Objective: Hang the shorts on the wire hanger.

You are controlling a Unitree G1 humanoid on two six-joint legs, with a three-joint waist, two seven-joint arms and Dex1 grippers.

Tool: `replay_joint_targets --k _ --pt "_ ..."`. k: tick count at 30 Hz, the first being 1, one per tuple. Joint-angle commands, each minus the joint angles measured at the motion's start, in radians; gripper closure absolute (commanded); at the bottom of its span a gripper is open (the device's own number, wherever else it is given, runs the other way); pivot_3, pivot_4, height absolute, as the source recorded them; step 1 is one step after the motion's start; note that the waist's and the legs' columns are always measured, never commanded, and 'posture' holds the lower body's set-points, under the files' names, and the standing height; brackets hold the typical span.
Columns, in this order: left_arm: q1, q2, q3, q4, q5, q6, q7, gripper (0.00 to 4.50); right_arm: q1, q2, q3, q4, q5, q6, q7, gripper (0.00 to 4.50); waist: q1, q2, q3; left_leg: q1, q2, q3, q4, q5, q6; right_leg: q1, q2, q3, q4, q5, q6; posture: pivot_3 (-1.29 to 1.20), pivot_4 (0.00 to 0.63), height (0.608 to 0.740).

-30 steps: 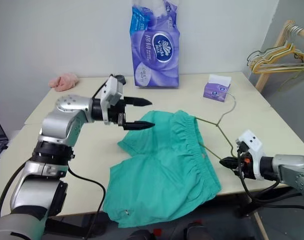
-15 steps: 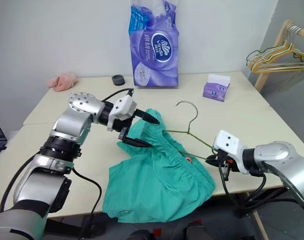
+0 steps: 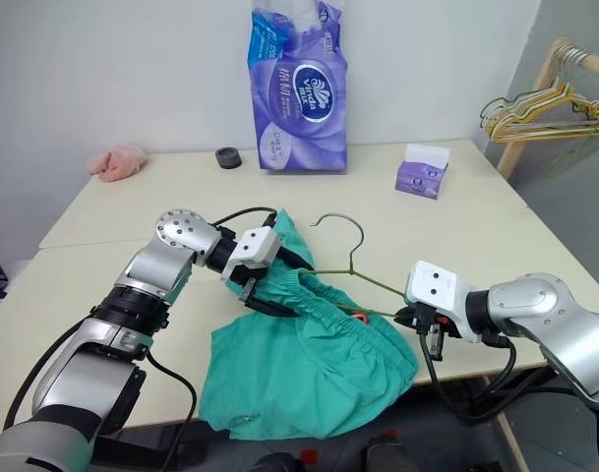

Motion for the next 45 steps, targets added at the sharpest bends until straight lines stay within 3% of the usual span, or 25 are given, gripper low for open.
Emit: replay_joint_targets --k 1,13,17,18,22,27,31,36,41,45 --pt "0.0 -0.014 0.007 -0.014 0.005 0.009 0.023 0.81 -0.04 0.013 -0.028 -0.042 0.0 -0.024 0.001 4.5 0.0 0.0 0.0 0.0 0.0 0.0 0.0 0.0 0.0 0.0 0.0 0.0 0.0 0.0 0.0 -0.19 0.044 0.74" --pt "0.041 -0.01 0.002 -0.054 0.001 0.04 0.009 4.37 -0.059 0.047 -0.022 -0.052 -0.05 -0.063 -0.001 4.5 -0.002 0.0 0.0 0.0 0.0 0.0 0.0 0.0 0.0 0.0 0.0 0.0 0.0 0.0 0.0 -0.19 0.048 0.74" --pt "0.051 -0.011 0.007 -0.064 0.006 0.046 0.018 4.43 -0.056 0.035 -0.011 -0.042 -0.109 -0.143 0.025 4.5 -0.001 0.0 0.0 0.0 0.0 0.0 0.0 0.0 0.0 0.0 0.0 0.0 0.001 0.0 0.0 -0.19 0.048 0.74" --pt "0.053 -0.011 0.008 -0.065 0.008 0.047 0.021 4.43 -0.05 0.026 -0.012 -0.039 -0.122 -0.167 0.04 4.0 -0.001 0.0 0.0 0.0 0.0 0.0 0.0 0.0 0.0 0.0 0.0 0.0 0.0 0.0 0.0 -0.19 0.049 0.74" --pt "0.059 -0.005 0.011 -0.06 0.018 0.041 0.034 4.45 -0.037 -0.009 -0.053 -0.015 -0.138 -0.205 0.079 2.85 -0.002 0.0 0.0 0.0 0.0 0.0 0.0 0.0 0.0 0.0 0.0 0.0 0.001 0.0 0.0 -0.19 0.051 0.74" --pt "0.058 0.0 0.023 -0.034 0.035 0.028 0.068 4.46 0.053 -0.134 -0.182 0.036 -0.086 -0.149 0.173 1.26 0.002 0.0 0.0 0.0 0.0 0.0 0.0 0.0 0.0 0.0 -0.001 -0.001 0.0 0.0 0.0 -0.2 0.051 0.74" --pt "0.054 0.006 0.034 0.0 0.052 0.003 0.112 4.46 0.207 -0.072 -0.373 0.099 -0.023 -0.056 0.112 0.01 0.002 -0.002 0.0 0.001 0.0 -0.001 0.0 0.0 0.0 0.001 -0.001 -0.001 0.0 0.0 0.0 -0.19 0.054 0.74" --pt "0.044 0.012 0.066 0.041 0.045 0.005 0.168 4.46 0.378 0.139 -0.517 0.0 0.089 0.09 -0.034 0.0 0.002 -0.002 0.0 0.001 0.0 -0.001 0.0 0.0 0.0 0.001 -0.001 -0.001 0.002 0.001 -0.001 -0.2 0.06 0.74" --pt "0.043 0.022 0.089 0.044 0.034 0.025 0.181 4.46 0.482 0.386 -0.476 -0.147 0.187 0.221 -0.226 0.0 0.001 0.001 0.0 0.0 0.001 -0.002 0.0 0.0 0.0 0.0 0.0 -0.001 0.003 0.0 0.0 -0.19 0.062 0.74" --pt "0.045 0.024 0.089 0.033 0.033 0.03 0.175 4.46 0.505 0.486 -0.432 -0.153 0.223 0.265 -0.311 0.0 0.001 0.0 0.0 0.001 0.0 -0.001 0.0 0.0 0.0 0.001 0.0 -0.001 0.002 0.0 0.0 -0.18 0.062 0.74"
